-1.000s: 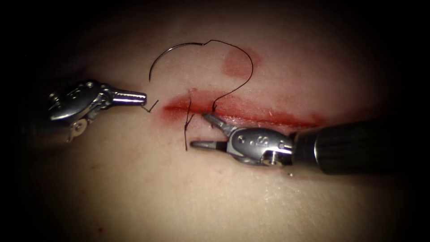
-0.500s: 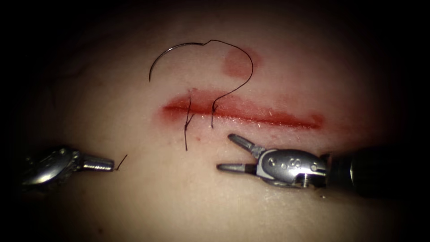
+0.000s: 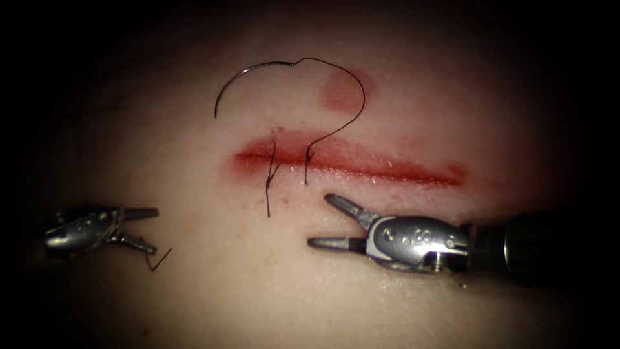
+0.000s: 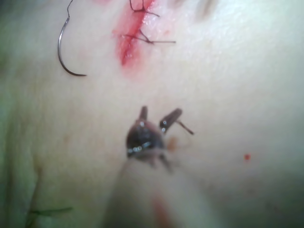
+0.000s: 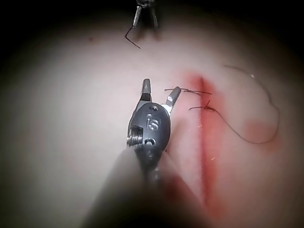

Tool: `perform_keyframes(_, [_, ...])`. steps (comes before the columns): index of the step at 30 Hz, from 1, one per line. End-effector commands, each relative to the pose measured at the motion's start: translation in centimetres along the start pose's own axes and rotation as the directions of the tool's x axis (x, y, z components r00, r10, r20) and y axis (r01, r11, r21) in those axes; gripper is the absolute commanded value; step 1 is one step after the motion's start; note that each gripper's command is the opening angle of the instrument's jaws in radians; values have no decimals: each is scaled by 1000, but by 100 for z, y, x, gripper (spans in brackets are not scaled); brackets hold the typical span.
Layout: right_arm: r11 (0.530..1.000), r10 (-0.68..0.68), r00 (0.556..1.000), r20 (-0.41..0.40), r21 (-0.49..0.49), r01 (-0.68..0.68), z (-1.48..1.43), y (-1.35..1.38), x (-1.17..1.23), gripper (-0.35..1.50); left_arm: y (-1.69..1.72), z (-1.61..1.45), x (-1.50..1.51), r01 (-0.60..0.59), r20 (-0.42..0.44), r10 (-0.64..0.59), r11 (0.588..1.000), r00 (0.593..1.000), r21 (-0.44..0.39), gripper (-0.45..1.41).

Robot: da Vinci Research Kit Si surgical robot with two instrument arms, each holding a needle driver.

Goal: Wound Closure
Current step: Use the right gripper to cut the short suture end, then grab the long suture with the left gripper and use the right gripper to cut it.

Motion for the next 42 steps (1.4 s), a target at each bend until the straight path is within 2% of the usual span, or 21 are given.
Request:
perform_keyframes(1, [1000, 3, 1000, 0, 4, -3, 4, -7, -5, 148, -1, 9, -3, 3, -3, -3, 1000, 1000, -7, 81])
perform_keyframes(5, [1000, 2, 1000, -1, 6, -2, 1, -7, -4, 148, -37, 2, -22, -43, 43, 43, 999, 998, 19, 67])
perform_keyframes(11, [1000, 3, 1000, -3, 5, -3, 0, -10, -3, 148, -76, 0, -30, -47, 61, 44, 998, 997, 48, 54])
perform_keyframes(18, [1000, 2, 1000, 2, 9, -2, -2, -11, -2, 148, -93, 10, -28, -39, 63, 35, 997, 997, 69, 51])
perform_keyframes(19, [1000, 2, 1000, 2, 10, -2, -4, -10, -2, 148, -89, 12, -18, -24, 46, 23, 999, 999, 33, 51])
perform_keyframes(20, [1000, 2, 1000, 2, 10, -2, -4, -10, -2, 148, -89, 12, -18, -24, 46, 23, 999, 999, 33, 51])
perform_keyframes(25, [1000, 1, 1000, 3, 9, -1, -10, -8, -4, 148, -69, 15, 27, 24, -86, -27, 999, 996, -36, 51])
perform_keyframes(30, [1000, 1, 1000, 7, 9, -1, -12, -7, -5, 148, -57, 24, 104, 57, -206, -68, 997, 976, -57, 49])
perform_keyframes(31, [1000, 0, 1000, 7, 10, 0, -12, -7, -6, 148, -58, 33, 136, 83, -230, -95, 995, 969, -61, 47])
perform_keyframes(32, [1000, 0, 1000, 7, 10, 0, -13, -7, -6, 148, -59, 39, 150, 93, -239, -105, 994, 965, -61, 46])
perform_keyframes(33, [1000, 0, 1000, 7, 10, 0, -13, -7, -6, 148, -59, 39, 150, 93, -239, -105, 994, 965, -61, 46])
perform_keyframes(36, [1000, -1, 1000, 8, 7, 1, -13, -7, -7, 148, -63, 63, 188, 114, -253, -128, 991, 959, -71, 46])
perform_keyframes(37, [1000, -1, 1000, 8, 7, 1, -13, -8, -7, 148, -63, 82, 206, 111, -265, -132, 989, 955, -95, 46])
perform_keyframes(38, [1000, -2, 1000, 10, 8, 2, -13, -8, -8, 148, -63, 91, 213, 108, -269, -131, 989, 954, -101, 47])
perform_keyframes(39, [1000, -4, 1000, 12, 9, 3, -13, -9, -9, 148, -62, 113, 224, 99, -280, -124, 990, 952, -104, 47])
perform_keyframes(42, [1000, -5, 1000, 17, 12, 5, -14, -9, -9, 148, -62, 131, 230, 90, -279, -117, 990, 953, -106, 47])
